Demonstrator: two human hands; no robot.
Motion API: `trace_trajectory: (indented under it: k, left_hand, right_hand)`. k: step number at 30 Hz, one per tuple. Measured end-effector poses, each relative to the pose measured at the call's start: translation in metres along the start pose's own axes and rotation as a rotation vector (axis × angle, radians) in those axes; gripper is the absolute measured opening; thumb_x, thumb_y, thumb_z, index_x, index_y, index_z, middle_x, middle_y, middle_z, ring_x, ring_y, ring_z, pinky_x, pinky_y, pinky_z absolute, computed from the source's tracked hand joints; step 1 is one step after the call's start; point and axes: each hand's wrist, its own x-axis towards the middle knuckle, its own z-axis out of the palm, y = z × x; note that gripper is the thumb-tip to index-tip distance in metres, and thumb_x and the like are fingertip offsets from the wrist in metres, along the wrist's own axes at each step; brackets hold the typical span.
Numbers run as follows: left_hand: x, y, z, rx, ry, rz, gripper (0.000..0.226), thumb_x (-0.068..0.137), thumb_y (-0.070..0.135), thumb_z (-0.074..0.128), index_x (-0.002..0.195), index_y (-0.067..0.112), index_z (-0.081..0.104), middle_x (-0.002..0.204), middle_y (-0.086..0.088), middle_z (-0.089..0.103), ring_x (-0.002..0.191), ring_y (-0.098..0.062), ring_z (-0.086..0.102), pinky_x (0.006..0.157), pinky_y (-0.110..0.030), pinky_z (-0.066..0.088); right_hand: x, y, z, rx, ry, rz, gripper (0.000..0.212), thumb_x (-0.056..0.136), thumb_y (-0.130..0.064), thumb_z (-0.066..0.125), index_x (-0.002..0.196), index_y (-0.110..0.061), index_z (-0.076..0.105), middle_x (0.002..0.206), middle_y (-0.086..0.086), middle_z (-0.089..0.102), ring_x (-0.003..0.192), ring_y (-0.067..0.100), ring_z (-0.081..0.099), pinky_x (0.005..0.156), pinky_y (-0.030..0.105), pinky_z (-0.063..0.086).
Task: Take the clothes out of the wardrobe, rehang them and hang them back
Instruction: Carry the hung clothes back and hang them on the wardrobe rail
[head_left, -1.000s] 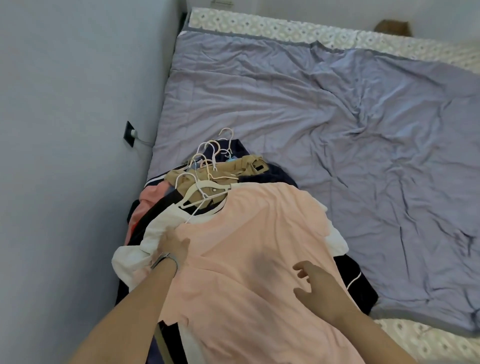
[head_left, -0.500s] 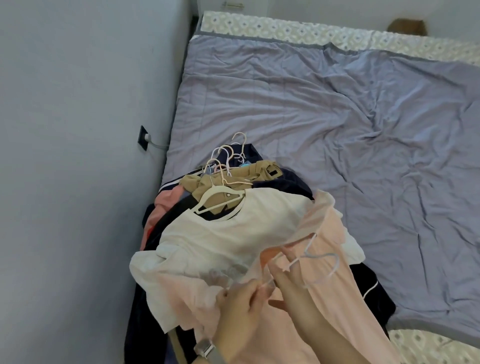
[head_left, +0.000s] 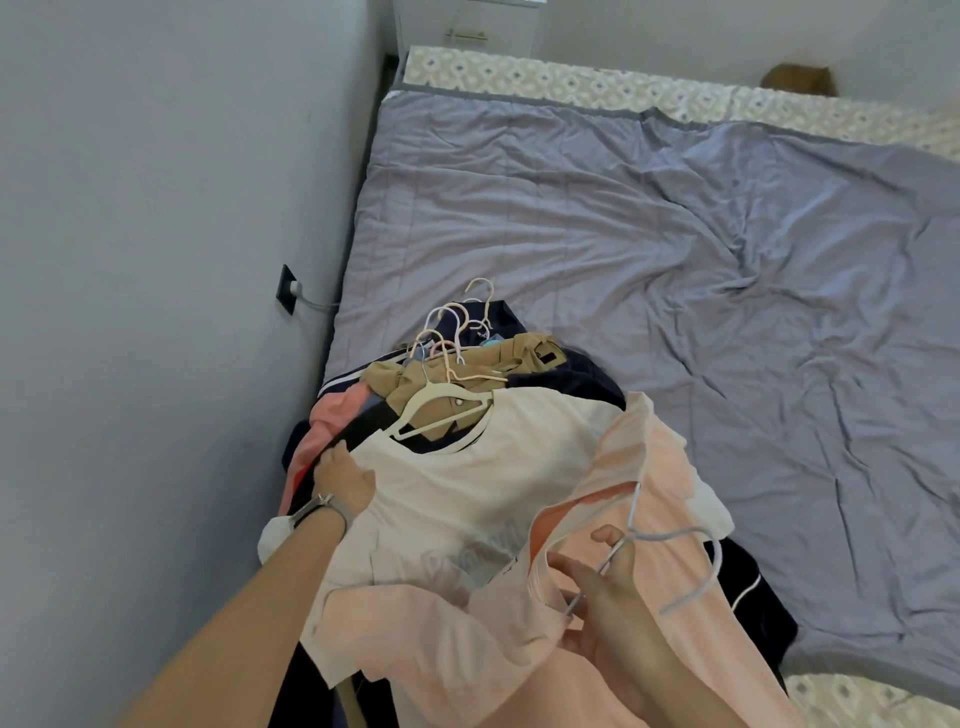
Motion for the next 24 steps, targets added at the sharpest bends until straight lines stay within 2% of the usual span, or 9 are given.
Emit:
trace_trajectory:
  k: [3,4,6,8,10,13,17,21,24]
  left_hand:
    - [0.011,0.006,0.011,0.005,-0.136,-0.044,0.061,0.086,0.033,0.06,0.135,0.001,0.042,0.137,-0.019,0.042,0.122,-0.035,0.044,0.1,-0.036,0.037]
    - [0.01,0.01,0.014,0.027,-0.119,-0.023,0.059,0.087,0.032,0.06,0.135,0.004,0.043,0.137,-0.018,0.044,0.123,-0.035,0.043,0.1,-0.036,0.036]
    - [0.007,0.016,0.017,0.126,0.025,-0.003,0.058,0.087,0.033,0.06,0.137,0.01,0.041,0.138,-0.015,0.042,0.126,-0.034,0.04,0.102,-0.039,0.035]
    - [0.008,0.017,0.017,0.193,0.119,0.015,0.06,0.087,0.029,0.06,0.139,0.01,0.036,0.141,-0.014,0.039,0.129,-0.034,0.036,0.105,-0.041,0.034]
    - [0.016,0.013,0.016,0.116,0.042,-0.013,0.059,0.088,0.024,0.059,0.139,0.006,0.036,0.14,-0.017,0.041,0.128,-0.036,0.038,0.105,-0.044,0.034]
    - [0.023,0.004,0.015,0.081,-0.054,-0.02,0.047,0.09,0.025,0.057,0.131,0.005,0.045,0.131,-0.019,0.048,0.12,-0.038,0.046,0.101,-0.045,0.039]
    - [-0.002,0.013,0.013,-0.027,-0.135,0.185,0.027,0.095,0.023,0.048,0.115,0.006,0.054,0.112,-0.016,0.061,0.104,-0.035,0.056,0.083,-0.037,0.043]
    - [-0.065,0.031,0.015,-0.157,-0.104,0.265,0.014,0.089,0.031,0.05,0.088,0.02,0.058,0.079,0.002,0.062,0.076,-0.019,0.059,0.066,-0.033,0.043]
    - [-0.124,0.043,0.014,-0.285,-0.034,0.261,0.014,0.09,0.042,0.05,0.093,0.03,0.054,0.059,0.01,0.05,0.058,-0.011,0.05,0.055,-0.029,0.036]
  right_hand:
    - [-0.002,0.007,-0.001,-0.041,0.021,0.01,0.027,0.097,-0.007,0.041,0.099,-0.034,0.039,0.092,-0.001,0.071,0.064,0.021,0.063,0.06,0.037,0.051]
    - [-0.002,0.009,-0.002,-0.052,0.025,0.014,0.027,0.098,-0.007,0.041,0.1,-0.034,0.04,0.092,0.0,0.07,0.061,0.019,0.063,0.059,0.036,0.051]
    - [-0.002,0.01,-0.001,-0.051,0.027,0.024,0.028,0.098,-0.007,0.041,0.101,-0.035,0.04,0.095,0.003,0.069,0.06,0.018,0.062,0.059,0.036,0.052]
    - [-0.001,0.01,-0.001,-0.04,0.025,0.04,0.032,0.097,-0.008,0.041,0.101,-0.039,0.043,0.101,0.005,0.068,0.07,0.024,0.059,0.063,0.039,0.051]
    - [0.0,0.008,-0.001,-0.04,0.027,0.047,0.036,0.096,-0.009,0.043,0.101,-0.044,0.045,0.101,0.005,0.067,0.078,0.028,0.057,0.066,0.04,0.051]
    - [0.001,0.008,-0.001,-0.05,0.023,0.035,0.038,0.097,-0.011,0.043,0.108,-0.047,0.045,0.106,0.002,0.066,0.079,0.027,0.058,0.066,0.04,0.053]
    - [0.002,0.01,0.003,-0.062,0.026,0.042,0.042,0.097,-0.012,0.042,0.109,-0.051,0.046,0.113,0.008,0.066,0.078,0.025,0.057,0.067,0.04,0.053]
    - [-0.002,0.009,0.012,-0.046,0.018,0.042,0.044,0.096,-0.013,0.044,0.115,-0.053,0.044,0.117,0.009,0.063,0.087,0.026,0.06,0.065,0.036,0.055]
    - [-0.003,0.006,0.017,-0.061,0.0,0.029,0.045,0.096,-0.015,0.047,0.123,-0.05,0.041,0.119,0.005,0.062,0.091,0.025,0.061,0.069,0.038,0.056]
